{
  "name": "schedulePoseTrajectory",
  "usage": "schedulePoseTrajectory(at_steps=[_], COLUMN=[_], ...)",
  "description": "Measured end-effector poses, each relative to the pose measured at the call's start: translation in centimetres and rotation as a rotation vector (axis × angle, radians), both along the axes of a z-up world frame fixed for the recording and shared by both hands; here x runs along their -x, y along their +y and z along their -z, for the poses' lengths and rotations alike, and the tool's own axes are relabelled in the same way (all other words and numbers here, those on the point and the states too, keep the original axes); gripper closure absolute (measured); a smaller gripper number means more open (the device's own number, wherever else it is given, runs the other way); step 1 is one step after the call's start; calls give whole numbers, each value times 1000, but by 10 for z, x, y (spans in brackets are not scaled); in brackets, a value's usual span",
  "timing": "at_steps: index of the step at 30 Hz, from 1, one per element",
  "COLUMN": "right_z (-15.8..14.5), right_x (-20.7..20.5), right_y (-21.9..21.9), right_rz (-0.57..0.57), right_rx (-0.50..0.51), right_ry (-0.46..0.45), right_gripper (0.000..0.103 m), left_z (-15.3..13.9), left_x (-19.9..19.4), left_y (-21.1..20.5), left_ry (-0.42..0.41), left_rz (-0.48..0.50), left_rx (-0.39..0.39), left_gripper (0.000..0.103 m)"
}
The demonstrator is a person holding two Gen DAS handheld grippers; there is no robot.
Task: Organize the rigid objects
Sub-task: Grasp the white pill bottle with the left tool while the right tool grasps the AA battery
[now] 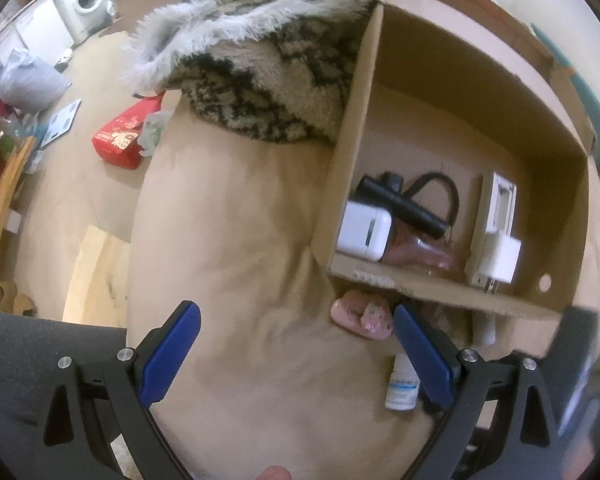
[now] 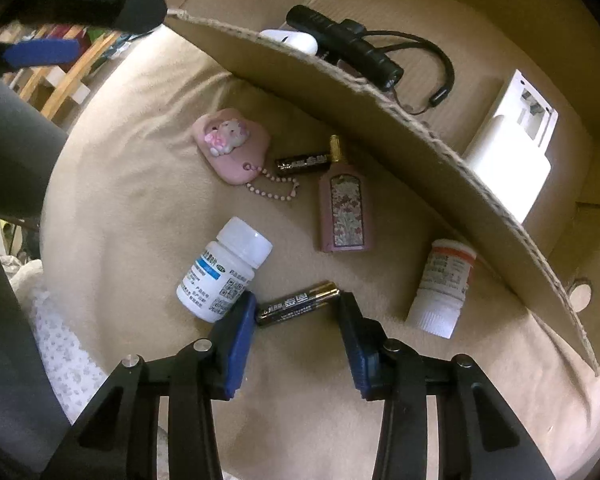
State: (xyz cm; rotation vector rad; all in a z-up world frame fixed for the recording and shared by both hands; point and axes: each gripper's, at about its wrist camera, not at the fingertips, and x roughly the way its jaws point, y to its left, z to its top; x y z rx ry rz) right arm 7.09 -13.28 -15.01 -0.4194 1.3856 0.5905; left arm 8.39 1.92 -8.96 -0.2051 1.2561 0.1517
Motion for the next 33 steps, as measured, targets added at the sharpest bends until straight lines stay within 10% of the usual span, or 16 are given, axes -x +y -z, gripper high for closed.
schedulePoseTrajectory(at_steps=[16, 33], right_z=[-42, -39], right_x=[-15, 1], right_y=[-99, -76], right_rz=[356, 326], right_rx=[-98, -96], right_ry=[-29, -39], right_gripper=[59, 59], left_z=[51, 76], left_x=[5, 2], left_y=[-84, -86], left_ry=[134, 192], left_rz=[248, 267], left_rx=[79, 34], left_gripper=[30, 79])
